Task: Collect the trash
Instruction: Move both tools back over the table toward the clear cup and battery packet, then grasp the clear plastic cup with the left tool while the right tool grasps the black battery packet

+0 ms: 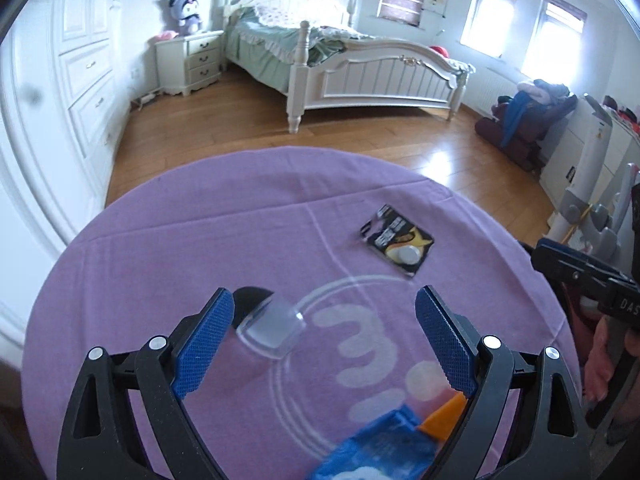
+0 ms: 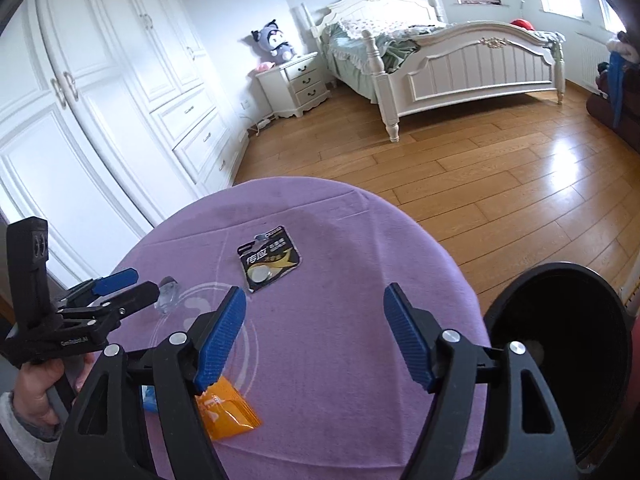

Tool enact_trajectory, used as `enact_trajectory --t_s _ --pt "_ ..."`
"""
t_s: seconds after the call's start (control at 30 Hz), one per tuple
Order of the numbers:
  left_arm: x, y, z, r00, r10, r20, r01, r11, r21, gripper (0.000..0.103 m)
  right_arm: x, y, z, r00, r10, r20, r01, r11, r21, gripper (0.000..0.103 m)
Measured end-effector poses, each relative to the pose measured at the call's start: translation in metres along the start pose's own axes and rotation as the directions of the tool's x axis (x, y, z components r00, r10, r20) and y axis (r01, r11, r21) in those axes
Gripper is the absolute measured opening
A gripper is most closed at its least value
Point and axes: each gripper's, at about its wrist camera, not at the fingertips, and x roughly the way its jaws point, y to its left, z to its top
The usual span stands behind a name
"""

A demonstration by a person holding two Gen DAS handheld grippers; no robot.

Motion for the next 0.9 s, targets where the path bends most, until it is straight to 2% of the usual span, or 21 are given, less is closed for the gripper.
enact_trajectory --t_s 0.1,0.17,0.23,0.4,0.53,0.6,0.67,0.7,0.8,0.83,0.87,0.9 --pt "0.01 0.017 -0.007 0.999 0.025 -0.037 -0.025 1.0 -0.01 0.091 0.022 0.02 0.006 0.998 -0.007 -0.058 0.002 0.997 -0.081 0.071" --pt "0.016 0.023 -0.012 0.998 0.039 -0.057 -0.039 0.999 -0.004 0.091 0.037 0.033 0.01 0.996 -0.014 -0.094 0.002 0.991 -0.135 0.078" --pt "0.021 0.026 -0.016 0.996 0.038 -0.079 -0.038 0.999 0.008 0.076 0.054 0.043 0.013 0.991 -0.027 -0.133 0.003 0.983 -0.181 0.081" --pt "0.027 0.032 -0.016 0.996 0.05 -0.073 -0.049 0.999 0.017 0.07 0.092 0.052 0.016 0.963 -0.096 -0.253 0.035 0.972 -0.234 0.082" --pt "0.029 0.034 -0.015 0.996 0.074 -0.044 -0.072 0.997 0.038 0.06 0.1 0.059 0.019 0.963 -0.127 -0.238 0.062 0.963 -0.262 0.084" --pt "0.027 0.034 -0.014 0.996 0.083 -0.038 -0.081 0.996 0.039 0.056 0.102 0.064 0.018 0.96 -0.165 -0.226 0.09 0.947 -0.307 0.079" --pt "0.025 0.036 -0.014 0.997 0.066 -0.035 -0.065 0.998 0.025 0.056 0.1 0.066 0.018 0.963 -0.151 -0.223 0.076 0.947 -0.312 0.064" --pt "0.025 0.038 -0.013 0.998 0.06 -0.033 -0.059 0.998 0.019 0.056 0.099 0.065 0.019 0.963 -0.149 -0.226 0.074 0.948 -0.31 0.06" --pt "0.024 0.039 -0.013 0.999 0.046 -0.029 -0.046 0.999 0.006 0.056 0.099 0.064 0.021 0.964 -0.146 -0.22 0.075 0.951 -0.301 0.06" --pt "0.023 0.04 -0.013 0.999 0.045 -0.026 -0.045 0.999 0.001 0.056 0.099 0.064 0.022 0.966 -0.141 -0.217 0.073 0.953 -0.294 0.058" --pt "0.023 0.041 -0.012 0.999 0.047 -0.021 -0.047 0.999 -0.003 0.056 0.097 0.063 0.023 0.967 -0.132 -0.218 0.067 0.956 -0.284 0.051" --pt "0.021 0.041 -0.012 0.999 0.045 -0.011 -0.045 0.999 -0.006 0.056 0.096 0.062 0.023 0.968 -0.112 -0.222 0.05 0.962 -0.267 0.051"
